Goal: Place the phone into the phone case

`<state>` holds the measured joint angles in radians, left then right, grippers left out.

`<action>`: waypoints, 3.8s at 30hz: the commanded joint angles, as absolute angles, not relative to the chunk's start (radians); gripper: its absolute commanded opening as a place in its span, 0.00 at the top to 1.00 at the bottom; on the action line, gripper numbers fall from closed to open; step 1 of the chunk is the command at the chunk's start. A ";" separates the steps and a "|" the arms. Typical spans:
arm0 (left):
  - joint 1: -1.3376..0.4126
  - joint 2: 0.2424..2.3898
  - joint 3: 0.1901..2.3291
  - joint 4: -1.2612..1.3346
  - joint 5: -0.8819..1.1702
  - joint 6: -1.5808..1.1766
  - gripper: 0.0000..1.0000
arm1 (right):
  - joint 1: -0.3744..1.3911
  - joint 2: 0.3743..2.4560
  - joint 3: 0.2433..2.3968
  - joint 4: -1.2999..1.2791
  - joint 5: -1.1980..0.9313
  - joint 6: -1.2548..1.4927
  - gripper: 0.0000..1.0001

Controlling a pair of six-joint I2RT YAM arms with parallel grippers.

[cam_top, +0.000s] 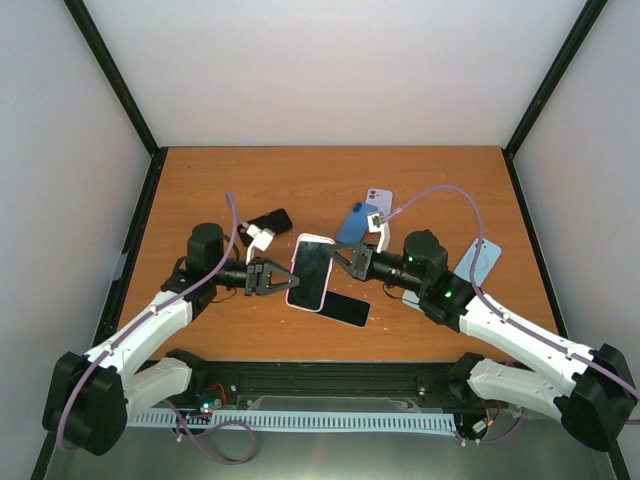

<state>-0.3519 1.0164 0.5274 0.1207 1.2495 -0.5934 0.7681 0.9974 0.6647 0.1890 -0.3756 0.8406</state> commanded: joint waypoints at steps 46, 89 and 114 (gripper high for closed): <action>-0.344 1.008 0.581 0.147 0.945 -0.723 1.00 | 0.796 1.090 0.535 0.443 -0.503 1.099 0.91; -0.345 1.206 0.670 -0.183 1.035 -0.489 1.00 | 0.735 1.064 0.795 0.014 -0.300 0.782 0.97; -0.324 1.687 0.843 -0.091 0.831 -0.443 0.99 | 0.729 0.931 0.706 -0.163 -0.171 0.803 0.11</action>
<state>-0.3386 1.6527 0.7712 -0.1368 0.8276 -0.4801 0.7334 0.9661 0.7151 -0.1394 -0.2008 0.8238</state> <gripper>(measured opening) 0.115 0.892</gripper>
